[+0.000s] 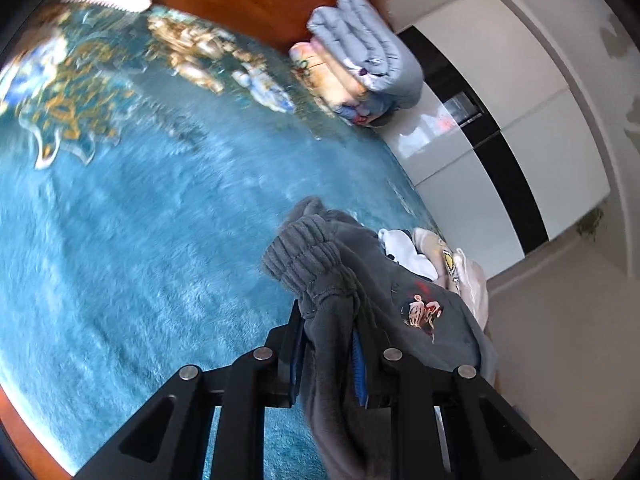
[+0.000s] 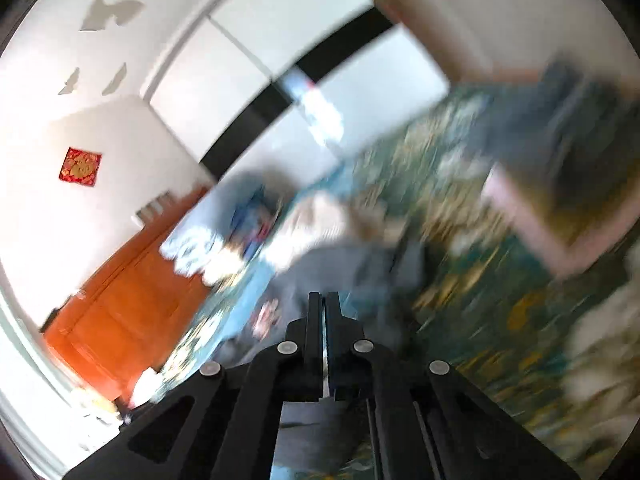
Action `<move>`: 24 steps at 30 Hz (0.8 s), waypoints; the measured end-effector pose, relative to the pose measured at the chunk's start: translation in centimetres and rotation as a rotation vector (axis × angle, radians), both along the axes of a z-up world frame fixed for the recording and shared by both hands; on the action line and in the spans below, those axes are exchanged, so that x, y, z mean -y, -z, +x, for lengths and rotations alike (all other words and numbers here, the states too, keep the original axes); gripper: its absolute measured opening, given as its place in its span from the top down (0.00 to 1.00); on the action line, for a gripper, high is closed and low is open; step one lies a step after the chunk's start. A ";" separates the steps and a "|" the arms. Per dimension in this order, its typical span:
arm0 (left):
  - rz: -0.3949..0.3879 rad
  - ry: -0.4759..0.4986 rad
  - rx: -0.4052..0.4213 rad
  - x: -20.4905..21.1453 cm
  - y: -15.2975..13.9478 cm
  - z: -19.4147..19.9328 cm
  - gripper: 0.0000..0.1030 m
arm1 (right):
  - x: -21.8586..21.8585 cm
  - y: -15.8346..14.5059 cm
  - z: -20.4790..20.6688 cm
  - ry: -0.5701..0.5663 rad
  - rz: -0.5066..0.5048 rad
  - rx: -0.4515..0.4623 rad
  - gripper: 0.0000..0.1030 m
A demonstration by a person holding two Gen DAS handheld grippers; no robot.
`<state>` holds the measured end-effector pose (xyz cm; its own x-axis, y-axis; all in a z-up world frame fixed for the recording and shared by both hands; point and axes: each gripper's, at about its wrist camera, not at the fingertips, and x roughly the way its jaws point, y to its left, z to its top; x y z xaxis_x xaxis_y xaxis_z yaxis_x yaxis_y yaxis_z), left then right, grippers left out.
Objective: Fold clothes
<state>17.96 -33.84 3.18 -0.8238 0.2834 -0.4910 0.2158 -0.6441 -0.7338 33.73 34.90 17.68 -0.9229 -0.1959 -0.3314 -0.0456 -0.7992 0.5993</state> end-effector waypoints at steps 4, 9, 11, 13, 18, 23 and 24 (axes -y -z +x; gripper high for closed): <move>0.080 -0.017 0.041 1.3 1.3 -0.3 0.79 | -1.3 1.2 -0.5 0.009 0.004 0.064 0.96; 0.132 -0.024 0.078 2.3 2.9 0.4 0.79 | 0.0 10.3 -6.2 -0.041 -0.151 0.249 0.93; 0.137 -0.021 0.084 2.4 3.2 0.5 0.79 | 0.3 12.4 -7.8 -0.051 -0.195 0.277 0.80; 0.134 -0.017 0.084 2.4 3.1 0.4 0.79 | 0.8 13.9 -9.6 -0.071 -0.255 0.308 0.56; 0.112 -0.009 0.066 1.8 2.5 0.1 0.79 | 2.0 14.6 -11.8 -0.027 -0.231 0.374 0.92; 0.136 0.015 0.035 1.6 2.1 0.5 0.80 | 0.4 13.4 -7.9 0.072 -0.306 0.282 0.96; 0.149 0.026 0.024 1.7 2.0 0.6 0.80 | -0.2 12.5 -6.4 0.096 -0.323 0.230 0.96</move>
<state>18.56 -35.52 1.21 -0.8038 0.3757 -0.4612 0.2191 -0.5338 -0.8167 27.31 35.12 5.23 -0.8512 -0.2401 -0.4667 -0.2731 -0.5567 0.7845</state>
